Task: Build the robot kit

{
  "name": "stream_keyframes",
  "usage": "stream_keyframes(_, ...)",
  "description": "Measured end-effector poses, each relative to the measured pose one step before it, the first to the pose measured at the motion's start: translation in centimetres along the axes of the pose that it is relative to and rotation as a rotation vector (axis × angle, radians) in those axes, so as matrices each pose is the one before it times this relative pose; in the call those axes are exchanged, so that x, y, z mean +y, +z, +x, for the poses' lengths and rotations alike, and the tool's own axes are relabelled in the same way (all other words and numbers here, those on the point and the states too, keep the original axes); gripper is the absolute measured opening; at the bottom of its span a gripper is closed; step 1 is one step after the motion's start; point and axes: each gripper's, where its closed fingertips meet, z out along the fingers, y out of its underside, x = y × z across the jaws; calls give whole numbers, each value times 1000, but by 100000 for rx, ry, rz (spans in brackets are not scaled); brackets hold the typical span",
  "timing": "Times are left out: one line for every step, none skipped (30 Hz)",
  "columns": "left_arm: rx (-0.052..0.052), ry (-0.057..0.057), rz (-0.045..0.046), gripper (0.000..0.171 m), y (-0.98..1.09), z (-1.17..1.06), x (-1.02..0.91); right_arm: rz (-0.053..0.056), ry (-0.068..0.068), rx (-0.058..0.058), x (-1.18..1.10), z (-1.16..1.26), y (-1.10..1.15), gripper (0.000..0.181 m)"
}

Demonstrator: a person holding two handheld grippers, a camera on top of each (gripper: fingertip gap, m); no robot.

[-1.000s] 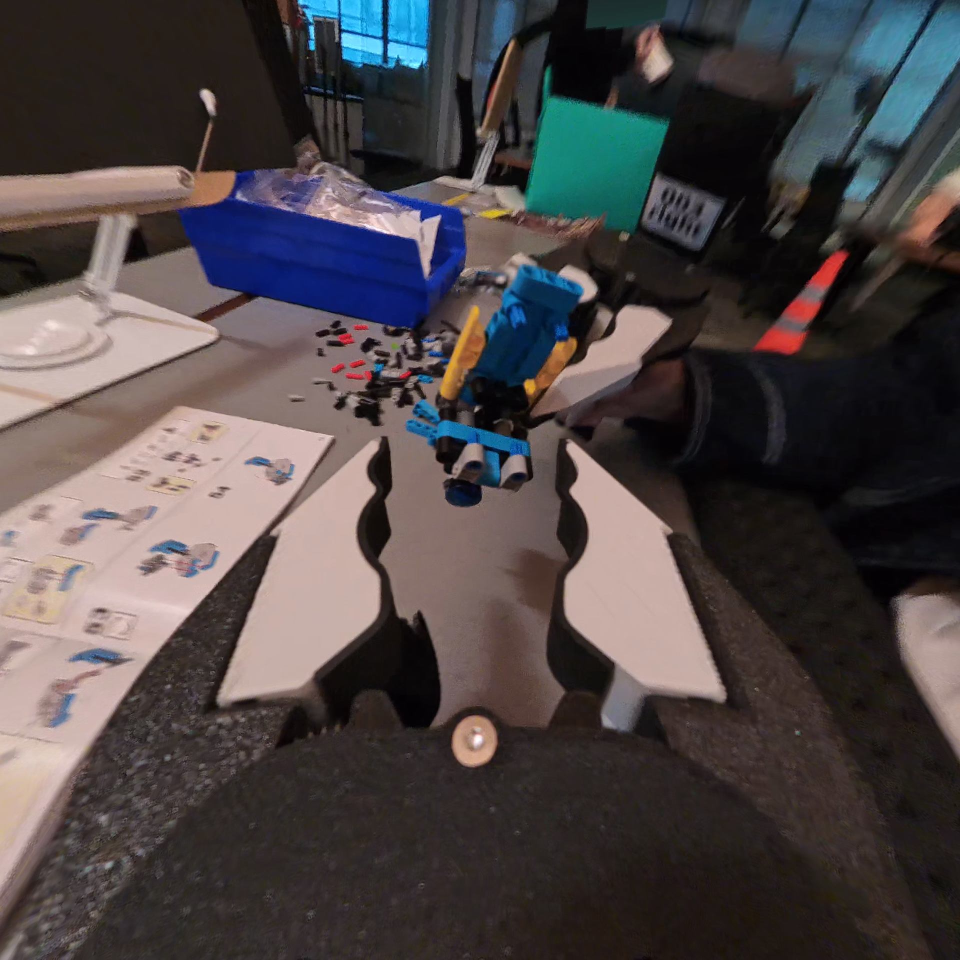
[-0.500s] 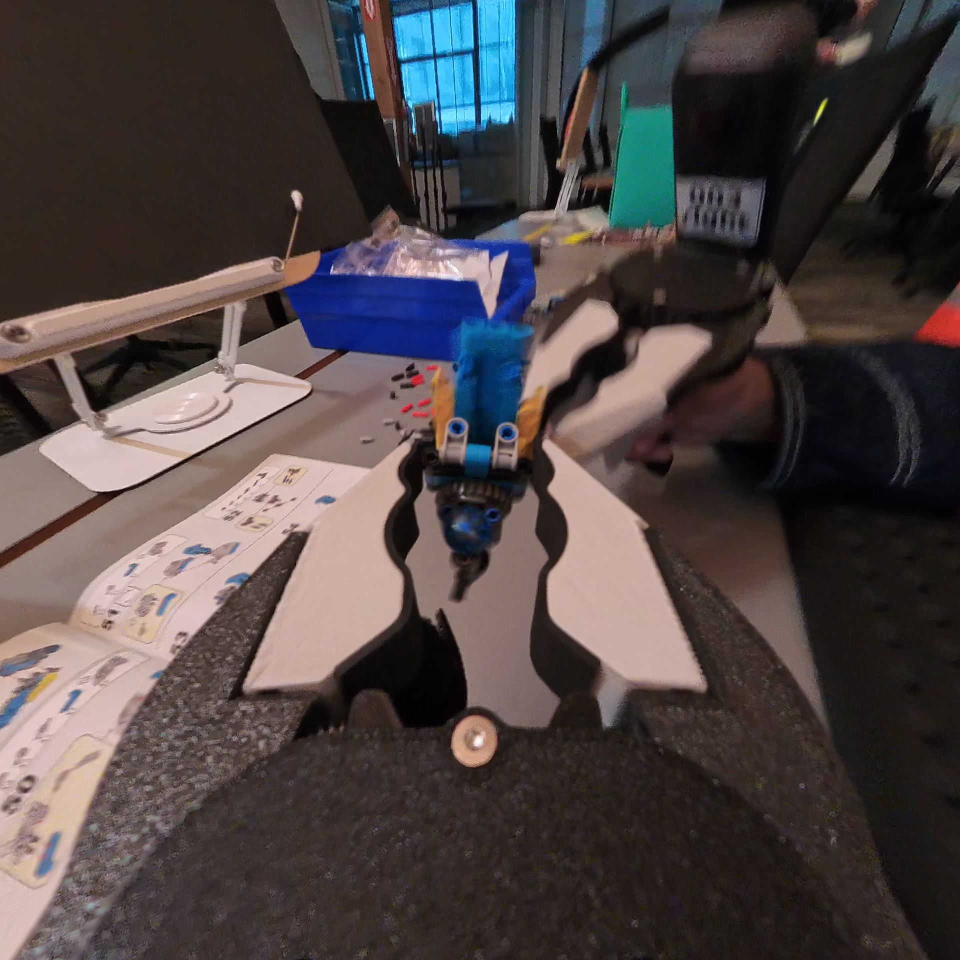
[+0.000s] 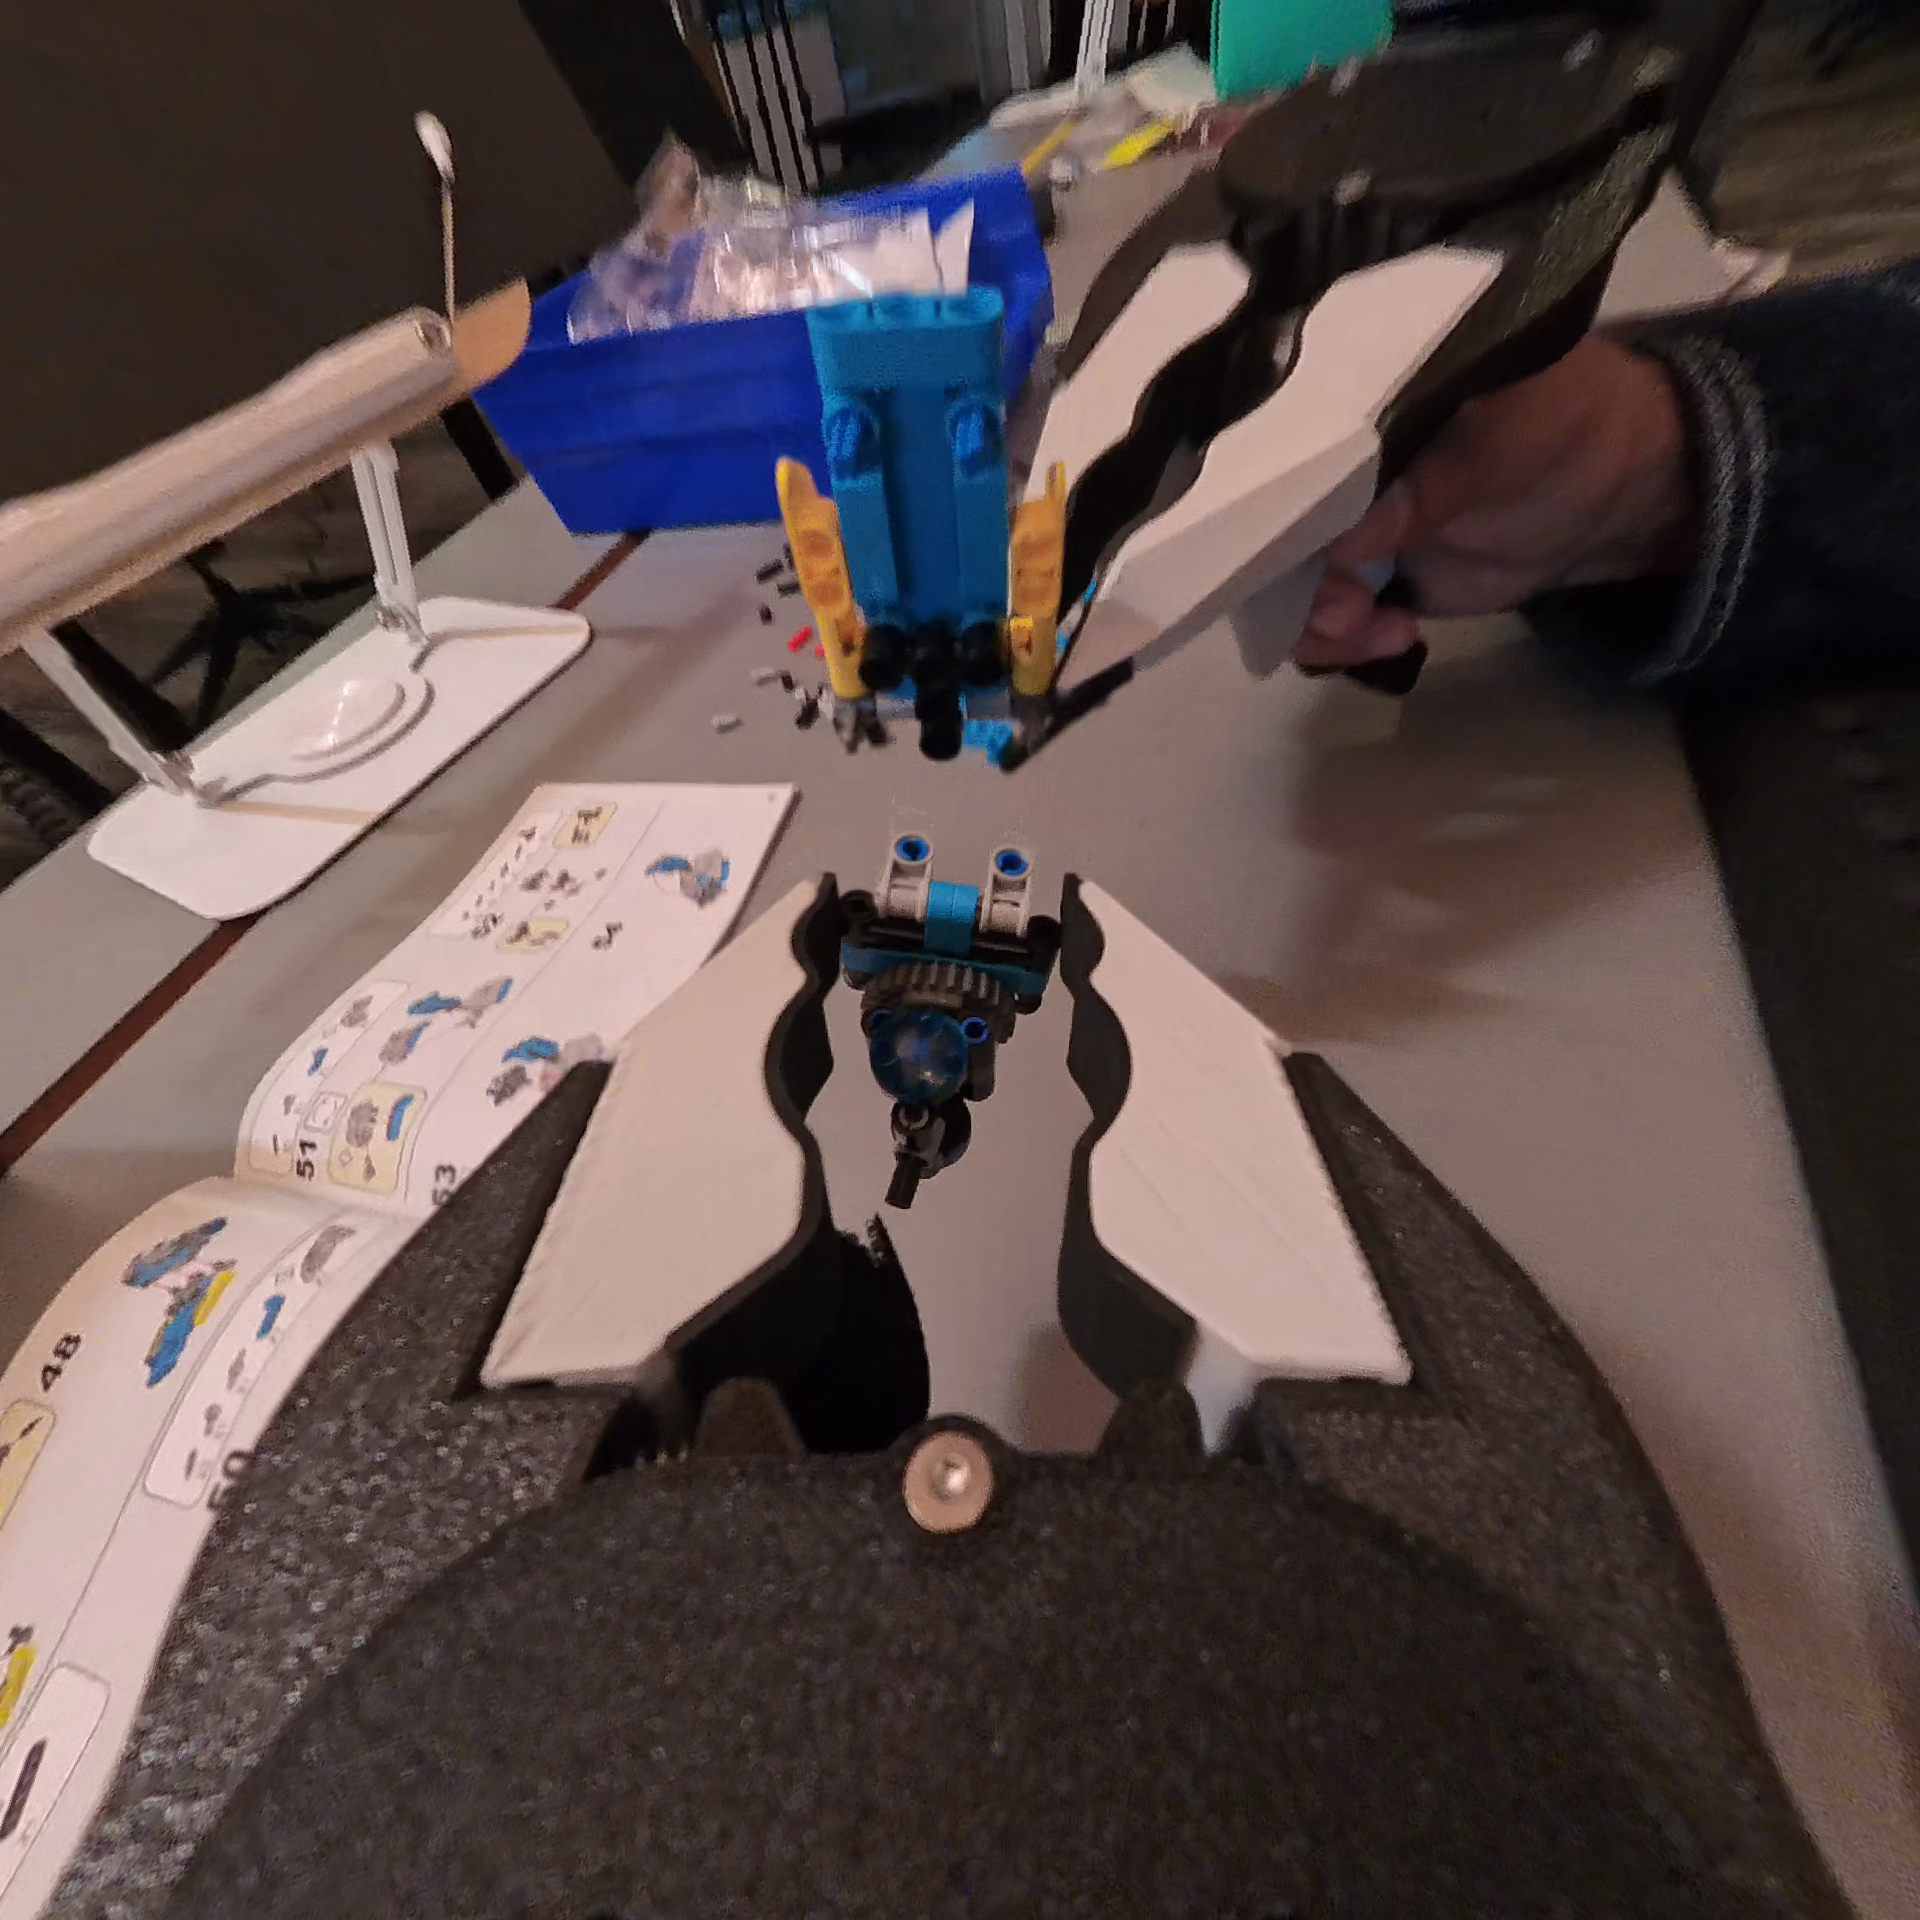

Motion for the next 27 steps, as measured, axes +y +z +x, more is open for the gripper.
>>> stream_keyframes(1197, -589, -7441, 42, 432, 75, 1363, -2658, 69, 51, 496, 105, 175, 10)
stream_keyframes(-309, -943, -7758, 43, 480, -103, 1405, -4728, 2066, -382, 901, 196, 272, 10)
stream_keyframes(549, -531, -6249, 42, 468, 101, 1171, -8116, 3966, -3237, 1585, -39, 437, 10)
stream_keyframes(1852, -860, -5248, 42, 392, 309, 950, -9657, 3404, 540, 1806, 489, 446, 10)
stream_keyframes(-120, -1130, -3287, 42, 242, 11, 538, -5583, -1030, 3968, 1149, 724, 259, 10)
stream_keyframes(306, -856, -1552, 42, 42, 46, 170, -3432, -694, -1075, 679, -107, 125, 10)
stream_keyframes(2225, -1287, -1261, 42, -34, 284, 91, -1747, 1451, -886, 370, -34, 62, 10)
stream_keyframes(904, -1973, -568, 43, -51, 41, 36, -1416, 1267, 299, 351, 188, 72, 10)
stream_keyframes(702, -1738, -425, 42, -43, 23, 89, -2755, 1017, -922, 583, 2, 199, 10)
stream_keyframes(1972, -999, -1465, 42, -9, 211, 275, -2846, 817, 320, 583, 157, 236, 10)
stream_keyframes(95, 9, -1164, 42, -10, -11, 246, -2392, 280, 304, 493, 90, 227, 10)
stream_keyframes(-1433, 1351, -385, 42, -54, -152, 107, -1525, 620, -699, 358, -53, 172, 10)
stream_keyframes(-761, 1792, -732, 43, -63, -13, 118, -438, 1076, -204, 157, 50, 64, 10)
stream_keyframes(-951, 983, -655, 43, -53, -75, 82, -259, 1384, -916, 126, 16, 20, 10)
stream_keyframes(-601, 261, -12, 43, -55, -29, -27, -860, 1331, -407, 223, 109, 30, 10)
stream_keyframes(605, -2, 559, 44, -55, 160, -139, -1207, 783, -49, 306, 138, 67, 10)
stream_keyframes(123, -309, 1394, 48, -84, 91, -310, -1356, 847, -889, 314, -7, 130, 9)
stream_keyframes(-88, -449, 2126, 50, -130, 49, -460, -466, 969, -870, 137, -46, 92, 8)
stream_keyframes(641, -480, 2073, 51, -109, 176, -467, 189, 38, -184, -18, -35, 35, 7)
stream_keyframes(-136, -278, 1644, 51, -91, 51, -393, 185, -251, 31, -9, 6, 29, 7)
stream_keyframes(-900, 581, 1524, 51, -66, -14, -364, 228, 820, -464, -12, 1, 8, 7)
stream_keyframes(-779, 1396, 1645, 51, -67, 36, -388, 126, 1005, -580, 4, 2, -11, 7)
stream_keyframes(-1281, 1797, 2064, 50, -27, -90, -498, 105, -82, -201, -11, -3, -2, 7)
stream_keyframes(-1324, 1650, 2863, 48, 47, -203, -675, 235, -839, -122, -35, -54, -14, 7)
stream_keyframes(21, 502, 2636, 47, 138, -221, -649, 964, -992, -1005, -171, -202, -37, 7)
stream_keyframes(1327, -1198, 964, 47, 207, -258, -405, 1404, -766, -3586, -245, -583, -91, 7)
stream_keyframes(1798, -2340, -286, 49, 167, -325, -213, 3011, 79, -5514, -517, -844, -232, 6)
